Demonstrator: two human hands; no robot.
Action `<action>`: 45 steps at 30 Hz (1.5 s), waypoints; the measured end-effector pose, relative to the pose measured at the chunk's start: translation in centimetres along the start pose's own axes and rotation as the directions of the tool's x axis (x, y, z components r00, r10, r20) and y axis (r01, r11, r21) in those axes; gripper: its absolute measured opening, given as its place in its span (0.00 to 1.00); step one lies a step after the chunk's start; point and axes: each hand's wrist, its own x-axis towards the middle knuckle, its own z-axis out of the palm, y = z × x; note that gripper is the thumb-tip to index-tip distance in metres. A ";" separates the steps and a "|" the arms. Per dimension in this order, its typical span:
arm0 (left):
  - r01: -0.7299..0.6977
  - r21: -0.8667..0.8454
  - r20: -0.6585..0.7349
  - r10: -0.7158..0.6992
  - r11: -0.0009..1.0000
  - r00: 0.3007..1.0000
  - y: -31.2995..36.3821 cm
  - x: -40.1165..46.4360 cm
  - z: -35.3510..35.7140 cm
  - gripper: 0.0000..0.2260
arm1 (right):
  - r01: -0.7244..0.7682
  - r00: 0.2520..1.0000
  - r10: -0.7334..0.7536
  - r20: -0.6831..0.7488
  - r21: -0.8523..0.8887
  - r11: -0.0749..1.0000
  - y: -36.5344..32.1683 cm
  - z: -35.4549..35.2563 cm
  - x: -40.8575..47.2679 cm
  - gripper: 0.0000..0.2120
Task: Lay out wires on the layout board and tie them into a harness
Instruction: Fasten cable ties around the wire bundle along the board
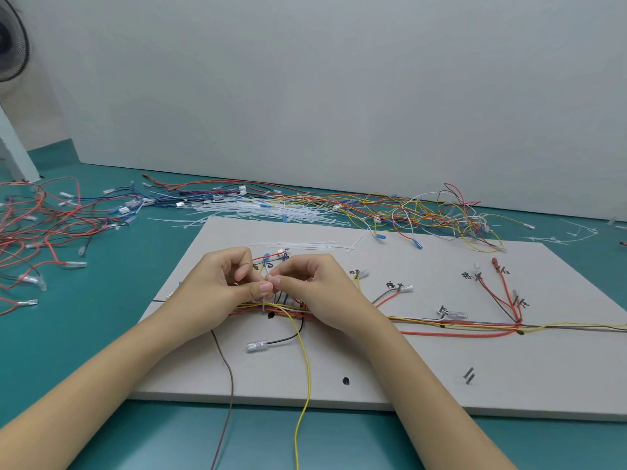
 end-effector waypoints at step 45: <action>0.165 -0.025 0.071 -0.162 0.986 0.984 0.1 -0.1 -0.8 0.08 | 0.068 0.991 -0.098 -0.088 -0.297 0.953 -1.2 1.1 -0.5 0.06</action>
